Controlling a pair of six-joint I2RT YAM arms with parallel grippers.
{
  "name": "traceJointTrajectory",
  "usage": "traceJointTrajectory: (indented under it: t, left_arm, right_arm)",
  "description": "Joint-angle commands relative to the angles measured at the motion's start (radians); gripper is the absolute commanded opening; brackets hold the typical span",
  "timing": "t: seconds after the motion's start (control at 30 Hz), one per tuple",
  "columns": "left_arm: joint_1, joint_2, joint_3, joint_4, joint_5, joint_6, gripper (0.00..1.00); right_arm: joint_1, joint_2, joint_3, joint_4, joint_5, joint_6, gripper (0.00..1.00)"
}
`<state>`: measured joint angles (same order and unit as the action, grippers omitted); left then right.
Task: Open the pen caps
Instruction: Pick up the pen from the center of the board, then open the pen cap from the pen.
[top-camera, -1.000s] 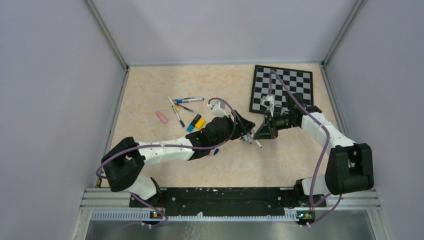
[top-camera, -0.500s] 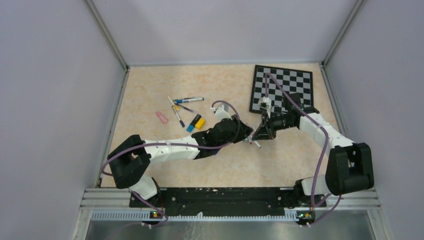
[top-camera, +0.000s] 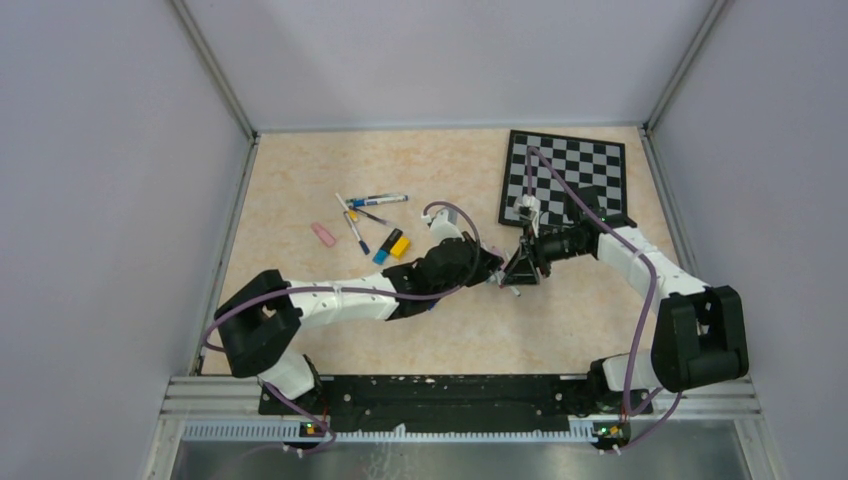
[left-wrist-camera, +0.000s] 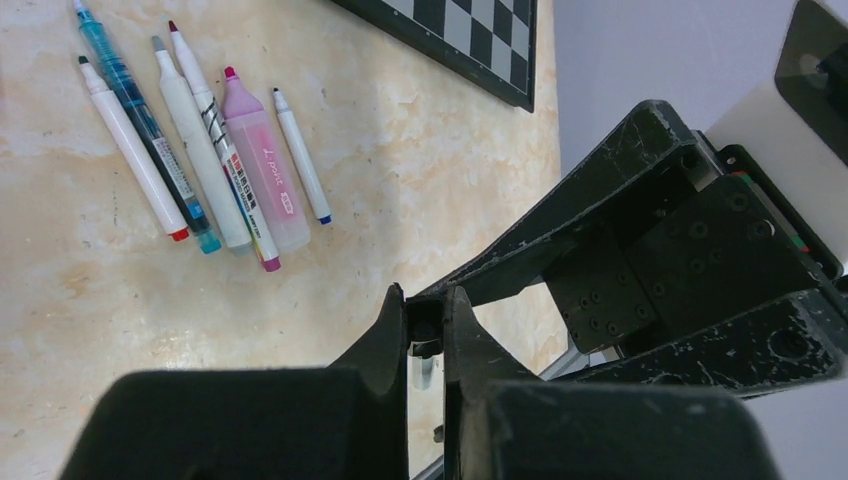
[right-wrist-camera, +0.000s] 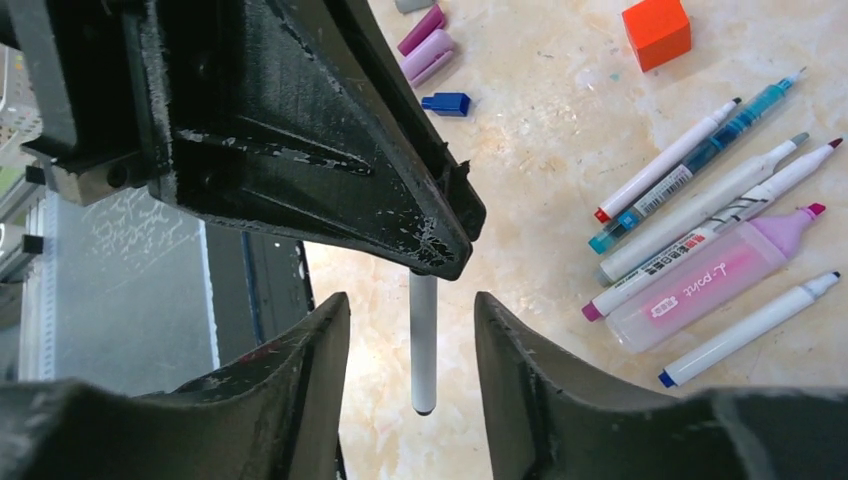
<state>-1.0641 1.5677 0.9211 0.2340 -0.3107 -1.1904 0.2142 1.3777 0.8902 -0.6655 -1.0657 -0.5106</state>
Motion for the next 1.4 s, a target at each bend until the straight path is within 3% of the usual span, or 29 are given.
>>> traceJointTrajectory:
  t: [0.0, 0.17, 0.47, 0.53, 0.63, 0.77, 0.9, 1.07, 1.23, 1.37]
  left_arm:
    - [-0.005, -0.061, -0.063, 0.151, 0.013, 0.080, 0.00]
    - [-0.003, -0.093, -0.143, 0.333, 0.052, 0.146, 0.00]
    - [-0.002, -0.132, -0.175, 0.409, 0.033, 0.190, 0.00]
    - [-0.002, -0.130, -0.178, 0.427, 0.041, 0.193, 0.00]
    - [-0.003, -0.122, -0.192, 0.504, 0.060, 0.226, 0.00]
    - [0.040, -0.169, -0.223, 0.618, 0.025, 0.329, 0.00]
    - [0.202, -0.279, -0.168, 0.518, -0.010, 0.376, 0.00]
    - [0.360, -0.353, -0.110, 0.478, -0.059, 0.331, 0.00]
    - [0.389, -0.381, -0.127, 0.473, 0.008, 0.311, 0.00]
    - [0.391, -0.444, -0.220, 0.481, 0.126, 0.329, 0.00]
  right_arm:
    - [0.010, -0.034, -0.009, 0.018, -0.067, -0.007, 0.50]
    - [0.011, -0.025, -0.023, 0.036, -0.102, 0.011, 0.47]
    - [0.024, -0.005, -0.036, 0.091, -0.130, 0.083, 0.40]
    - [0.024, -0.002, -0.036, 0.100, -0.153, 0.095, 0.29]
    - [0.024, 0.008, -0.032, 0.089, -0.175, 0.090, 0.00]
    - [0.025, 0.021, -0.005, 0.001, -0.148, -0.002, 0.00]
    - [0.031, 0.052, 0.004, -0.049, -0.130, -0.050, 0.00]
    - [0.064, 0.078, 0.017, -0.080, -0.096, -0.082, 0.00]
    - [0.064, 0.063, 0.010, -0.029, -0.016, -0.044, 0.00]
    - [0.040, 0.015, -0.032, 0.119, 0.202, 0.071, 0.00]
